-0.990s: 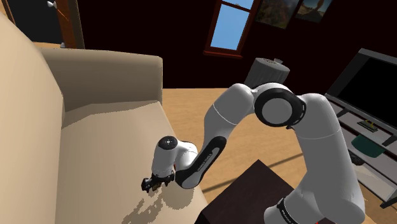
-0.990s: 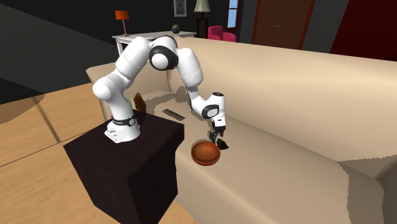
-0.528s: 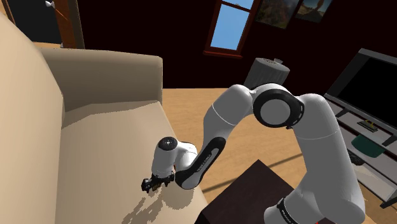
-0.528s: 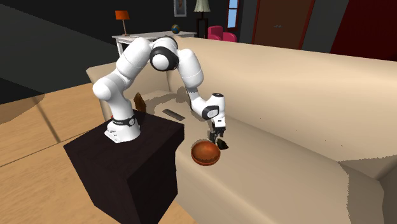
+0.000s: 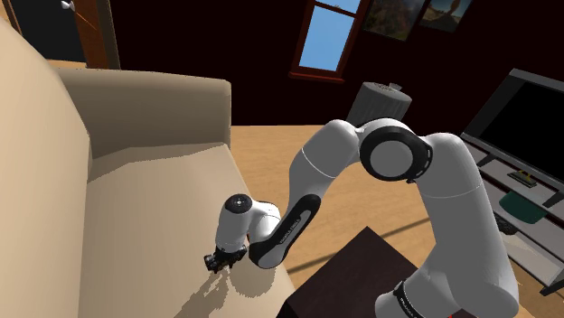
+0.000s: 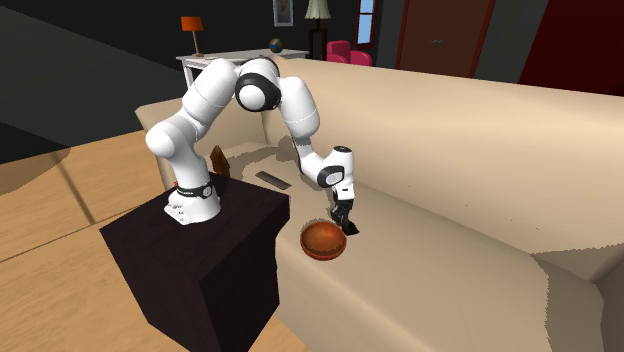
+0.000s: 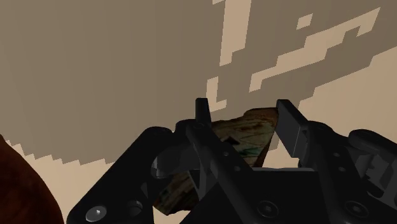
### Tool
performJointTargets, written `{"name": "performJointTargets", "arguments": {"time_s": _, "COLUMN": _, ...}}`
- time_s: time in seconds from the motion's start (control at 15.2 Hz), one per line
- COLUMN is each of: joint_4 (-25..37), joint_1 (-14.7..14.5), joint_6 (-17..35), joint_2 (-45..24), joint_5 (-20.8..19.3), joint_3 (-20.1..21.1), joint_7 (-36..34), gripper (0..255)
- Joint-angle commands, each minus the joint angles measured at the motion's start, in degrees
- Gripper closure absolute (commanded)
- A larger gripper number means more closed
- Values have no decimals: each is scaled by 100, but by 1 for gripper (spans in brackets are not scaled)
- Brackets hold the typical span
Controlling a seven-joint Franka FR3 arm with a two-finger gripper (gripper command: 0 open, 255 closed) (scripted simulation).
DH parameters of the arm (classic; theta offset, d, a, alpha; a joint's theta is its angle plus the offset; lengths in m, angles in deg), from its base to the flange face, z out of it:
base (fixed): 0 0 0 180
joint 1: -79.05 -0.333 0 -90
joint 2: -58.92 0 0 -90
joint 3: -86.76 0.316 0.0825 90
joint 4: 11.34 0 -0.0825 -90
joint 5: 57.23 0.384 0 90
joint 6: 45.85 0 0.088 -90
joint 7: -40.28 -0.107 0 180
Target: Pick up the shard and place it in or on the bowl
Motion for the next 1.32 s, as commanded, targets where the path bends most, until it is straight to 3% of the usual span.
{"name": "performJointTargets", "arguments": {"time_s": 0.0, "joint_4": 5, "joint_1": -2, "joint_6": 11, "joint_2": -12, "joint_5": -1, "joint_3": 0, "joint_7": 0, "gripper": 255}}
{"name": "performJointTargets", "arguments": {"time_s": 1.25, "joint_4": -569, "joint_1": 603, "joint_6": -738, "joint_2": 1230, "joint_5": 561, "joint_3": 754, "joint_7": 454, "gripper": 255}}
